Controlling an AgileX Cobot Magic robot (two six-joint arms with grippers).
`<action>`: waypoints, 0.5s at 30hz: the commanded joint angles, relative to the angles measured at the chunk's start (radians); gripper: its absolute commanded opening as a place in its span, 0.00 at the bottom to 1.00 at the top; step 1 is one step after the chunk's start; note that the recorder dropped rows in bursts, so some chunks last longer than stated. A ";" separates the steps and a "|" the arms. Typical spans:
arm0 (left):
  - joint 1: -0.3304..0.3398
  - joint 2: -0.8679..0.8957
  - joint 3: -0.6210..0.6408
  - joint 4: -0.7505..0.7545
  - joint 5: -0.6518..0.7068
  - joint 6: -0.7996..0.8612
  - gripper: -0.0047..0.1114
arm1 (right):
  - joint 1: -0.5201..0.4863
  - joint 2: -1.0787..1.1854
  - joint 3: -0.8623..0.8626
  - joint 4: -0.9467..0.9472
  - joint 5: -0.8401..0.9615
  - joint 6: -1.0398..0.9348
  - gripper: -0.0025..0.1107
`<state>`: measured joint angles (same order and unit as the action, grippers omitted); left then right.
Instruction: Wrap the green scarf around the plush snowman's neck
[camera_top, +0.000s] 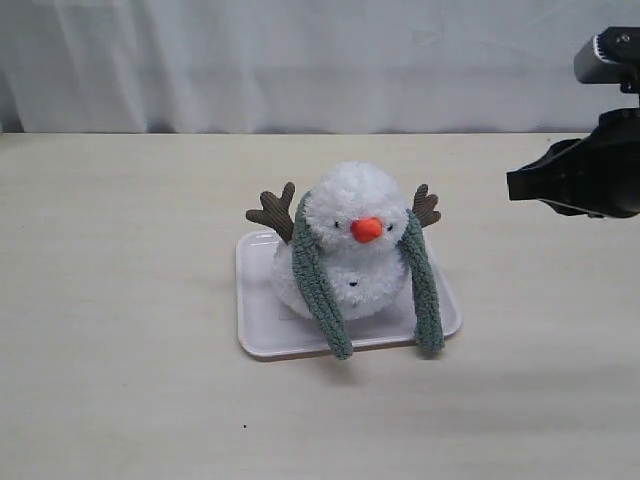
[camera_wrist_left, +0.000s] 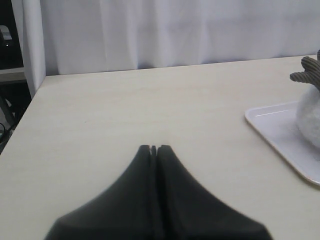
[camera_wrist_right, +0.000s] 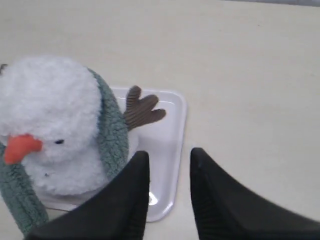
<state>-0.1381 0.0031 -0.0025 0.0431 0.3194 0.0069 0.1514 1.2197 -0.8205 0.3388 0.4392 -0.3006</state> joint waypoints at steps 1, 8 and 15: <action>0.003 -0.003 0.003 -0.004 -0.010 -0.002 0.04 | -0.005 -0.031 -0.004 -0.117 0.035 0.129 0.33; 0.003 -0.003 0.003 -0.004 -0.010 -0.002 0.04 | 0.153 -0.036 0.042 -0.120 0.084 0.114 0.33; 0.003 -0.003 0.003 -0.004 -0.010 -0.002 0.04 | 0.189 -0.012 0.205 -0.118 -0.091 0.160 0.58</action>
<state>-0.1381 0.0031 -0.0025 0.0431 0.3194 0.0069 0.3360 1.1916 -0.6758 0.2306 0.4424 -0.1628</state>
